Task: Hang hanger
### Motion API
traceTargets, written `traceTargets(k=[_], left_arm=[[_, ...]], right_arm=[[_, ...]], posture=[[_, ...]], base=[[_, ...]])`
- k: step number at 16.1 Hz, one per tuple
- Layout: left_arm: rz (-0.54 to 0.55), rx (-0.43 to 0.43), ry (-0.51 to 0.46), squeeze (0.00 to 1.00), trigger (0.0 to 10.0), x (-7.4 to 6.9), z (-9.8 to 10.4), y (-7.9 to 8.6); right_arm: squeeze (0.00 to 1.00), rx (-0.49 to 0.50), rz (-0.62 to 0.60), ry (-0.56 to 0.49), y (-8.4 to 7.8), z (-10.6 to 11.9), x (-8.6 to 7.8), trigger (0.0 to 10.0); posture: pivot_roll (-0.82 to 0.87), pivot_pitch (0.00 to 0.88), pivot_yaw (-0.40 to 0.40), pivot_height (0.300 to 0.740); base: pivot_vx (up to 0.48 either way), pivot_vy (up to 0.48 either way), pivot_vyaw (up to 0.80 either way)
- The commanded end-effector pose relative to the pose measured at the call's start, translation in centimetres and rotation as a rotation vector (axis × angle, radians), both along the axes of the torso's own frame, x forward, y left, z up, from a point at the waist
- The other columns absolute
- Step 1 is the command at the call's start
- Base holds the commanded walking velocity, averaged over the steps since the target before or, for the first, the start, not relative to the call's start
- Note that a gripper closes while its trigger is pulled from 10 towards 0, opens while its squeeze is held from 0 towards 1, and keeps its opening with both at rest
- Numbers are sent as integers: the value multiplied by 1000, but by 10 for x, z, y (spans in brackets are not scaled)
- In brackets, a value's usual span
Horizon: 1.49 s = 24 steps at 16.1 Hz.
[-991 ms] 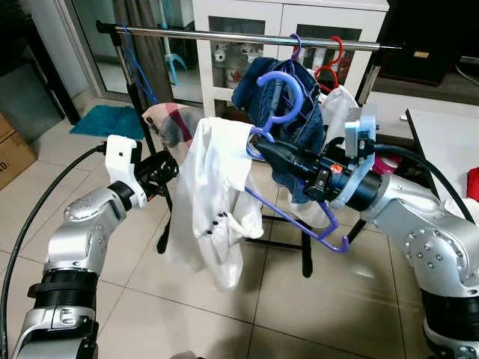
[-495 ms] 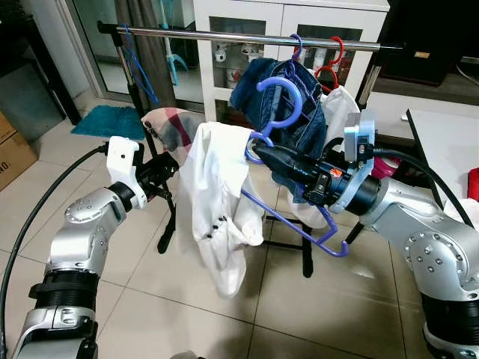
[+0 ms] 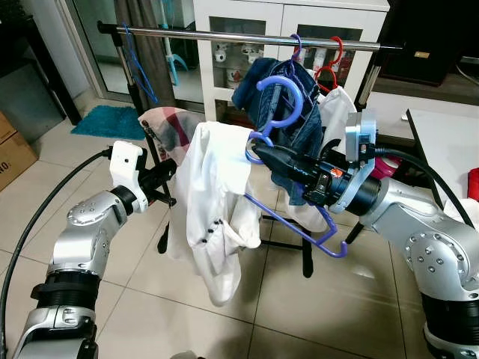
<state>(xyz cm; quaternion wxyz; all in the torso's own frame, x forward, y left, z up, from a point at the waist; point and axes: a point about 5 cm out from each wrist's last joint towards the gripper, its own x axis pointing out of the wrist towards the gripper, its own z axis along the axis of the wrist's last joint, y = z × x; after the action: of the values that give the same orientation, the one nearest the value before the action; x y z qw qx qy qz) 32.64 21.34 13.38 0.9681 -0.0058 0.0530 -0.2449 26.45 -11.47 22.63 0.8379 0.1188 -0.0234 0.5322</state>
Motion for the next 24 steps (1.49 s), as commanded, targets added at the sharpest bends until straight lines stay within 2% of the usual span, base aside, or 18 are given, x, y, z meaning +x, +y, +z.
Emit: traceTargets(k=[1,3,5,6,9,10,11,12,13,14,15,17,22,24], left_arm=[[13,-14,-85,0,0,-5,11,5],[8,-12,-135,0,0,-13,17,6],[-16,72,-182,0,0,-28,21,9],[15,119,-202,0,0,-31,22,14],[114,160,-225,0,0,-30,26,26],[108,188,-222,0,5216,-28,25,25],[75,196,-222,0,10000,-27,25,21],[48,169,-234,0,10000,-25,28,15],[36,156,-246,1000,10000,-22,29,11],[29,151,-249,1000,10000,-20,30,10],[-27,130,-249,1000,10000,-15,30,2],[-42,130,-240,1000,10000,-12,29,0],[9,124,-215,1000,10000,-3,27,0],[-14,77,-201,1000,10000,-3,25,-4]], right_arm=[[0,8,26,-42,0,9,-6,10000],[0,9,16,-36,-2,8,-6,10000],[0,14,5,-27,-3,6,-5,10000],[0,14,5,-23,-4,5,-5,10000],[0,16,7,-18,-3,5,-5,10000],[0,15,8,-16,-3,4,-4,10000],[0,16,7,-16,-3,4,-4,10000],[0,16,5,-17,-3,4,-4,10000],[0,16,4,-17,-3,4,-4,10000],[0,16,3,-17,-3,4,-4,10000],[0,15,2,-18,-4,5,-4,10000],[0,15,0,-19,-4,5,-4,10000],[0,13,0,-21,-4,5,-6,10000],[0,12,4,-22,-3,5,-7,10000]], posture=[[-139,0,70,740],[-141,0,77,740],[-132,0,74,740],[-132,0,74,740],[-122,0,66,740],[-122,0,65,740],[-125,0,67,740],[-125,0,67,740],[-129,0,68,740],[-129,0,68,740],[-129,0,68,740],[-138,0,77,740],[-141,0,83,740],[-141,0,83,740]], base=[[0,0,0],[0,0,0],[0,0,0],[0,0,0],[0,0,0],[0,0,0],[0,0,0],[0,0,0],[0,0,0],[0,0,0],[0,0,0],[0,0,0],[0,0,0],[0,0,0]])
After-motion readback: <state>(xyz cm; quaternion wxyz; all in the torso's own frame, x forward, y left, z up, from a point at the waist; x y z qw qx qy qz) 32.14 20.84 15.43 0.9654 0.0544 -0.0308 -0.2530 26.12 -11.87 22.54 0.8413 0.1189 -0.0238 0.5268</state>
